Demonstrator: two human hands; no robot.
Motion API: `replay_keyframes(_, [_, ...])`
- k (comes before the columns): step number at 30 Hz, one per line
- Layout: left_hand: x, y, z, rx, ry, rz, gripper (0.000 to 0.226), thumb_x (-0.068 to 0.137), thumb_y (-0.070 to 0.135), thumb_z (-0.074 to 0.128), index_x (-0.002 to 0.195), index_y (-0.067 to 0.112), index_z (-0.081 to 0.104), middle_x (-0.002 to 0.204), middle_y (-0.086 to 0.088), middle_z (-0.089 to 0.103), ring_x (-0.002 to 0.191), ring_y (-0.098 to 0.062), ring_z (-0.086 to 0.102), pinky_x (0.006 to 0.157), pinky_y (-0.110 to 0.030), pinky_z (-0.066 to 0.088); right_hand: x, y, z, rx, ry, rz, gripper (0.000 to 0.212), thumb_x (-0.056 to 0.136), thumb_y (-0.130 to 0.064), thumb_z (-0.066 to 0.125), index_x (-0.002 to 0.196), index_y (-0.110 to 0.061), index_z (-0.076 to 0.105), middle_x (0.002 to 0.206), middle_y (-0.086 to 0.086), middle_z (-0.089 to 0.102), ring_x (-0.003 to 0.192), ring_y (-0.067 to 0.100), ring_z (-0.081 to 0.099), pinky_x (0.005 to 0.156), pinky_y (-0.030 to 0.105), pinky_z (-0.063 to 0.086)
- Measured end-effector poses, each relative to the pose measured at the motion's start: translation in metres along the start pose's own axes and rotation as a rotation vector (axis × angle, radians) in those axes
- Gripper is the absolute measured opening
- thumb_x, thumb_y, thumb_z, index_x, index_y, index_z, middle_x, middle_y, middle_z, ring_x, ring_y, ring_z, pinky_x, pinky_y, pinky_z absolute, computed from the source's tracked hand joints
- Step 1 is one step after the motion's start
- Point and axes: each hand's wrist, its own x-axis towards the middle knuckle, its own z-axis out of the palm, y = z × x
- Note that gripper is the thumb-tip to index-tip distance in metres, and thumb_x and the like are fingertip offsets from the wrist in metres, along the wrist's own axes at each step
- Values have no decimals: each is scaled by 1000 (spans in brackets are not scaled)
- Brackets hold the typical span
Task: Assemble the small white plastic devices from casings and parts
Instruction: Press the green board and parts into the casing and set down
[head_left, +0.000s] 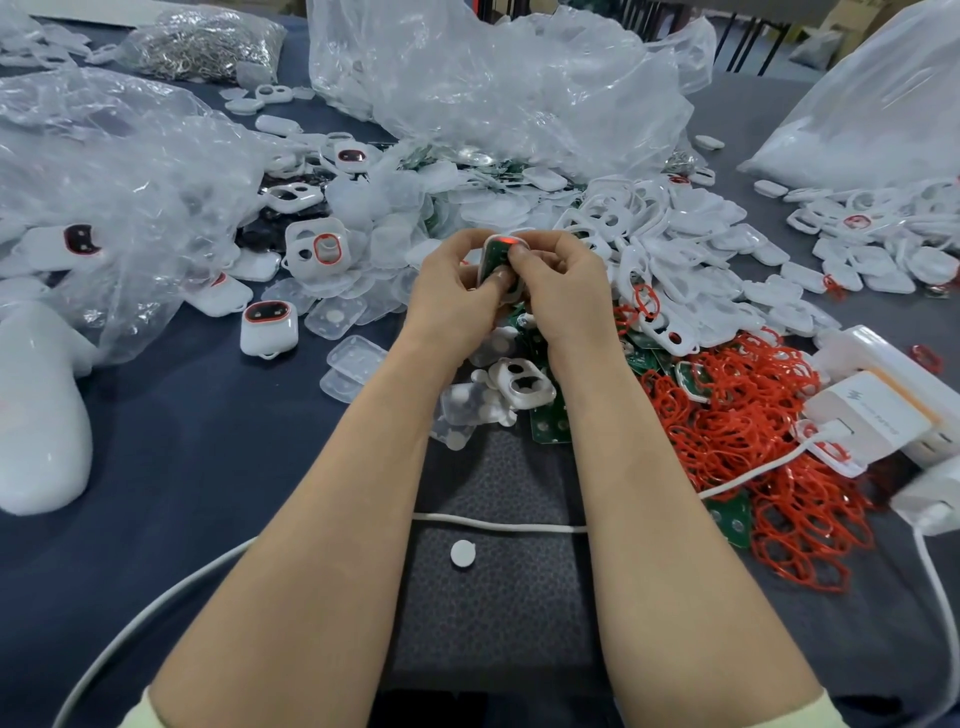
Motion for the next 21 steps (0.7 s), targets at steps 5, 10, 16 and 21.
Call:
replay_keyframes(5, [-1, 1, 0, -116, 50, 9, 22, 95, 3, 54, 109, 20, 54, 85, -5, 70, 79, -16, 69, 72, -32, 59, 3, -2, -5, -131, 62, -53, 14, 93, -14, 55, 102, -16, 65, 85, -6, 61, 76, 7, 56, 69, 22, 47])
replay_keyframes(10, [-3, 6, 2, -91, 56, 24, 26, 93, 2, 57, 113, 19, 54, 88, -5, 71, 79, -12, 71, 72, -25, 58, 8, -8, -33, -174, 241, -51, 15, 91, -12, 54, 94, -22, 64, 78, -9, 58, 65, 7, 50, 64, 23, 44])
replay_keyframes(16, [-1, 19, 24, -289, 70, -122, 22, 94, 2, 56, 108, 18, 54, 97, -6, 67, 87, -18, 71, 78, -28, 59, 14, -23, -92, -225, 409, -19, 24, 87, -5, 47, 86, -23, 64, 75, -5, 65, 42, 0, 45, 41, 16, 37])
replay_keyframes(21, [5, 37, 67, -356, -11, -140, 22, 92, -2, 57, 99, 19, 53, 91, -3, 63, 83, -20, 70, 80, -30, 59, 23, -19, -136, -380, 570, 12, 28, 88, -5, 42, 95, -19, 65, 97, 3, 69, 84, 19, 64, 78, 32, 52])
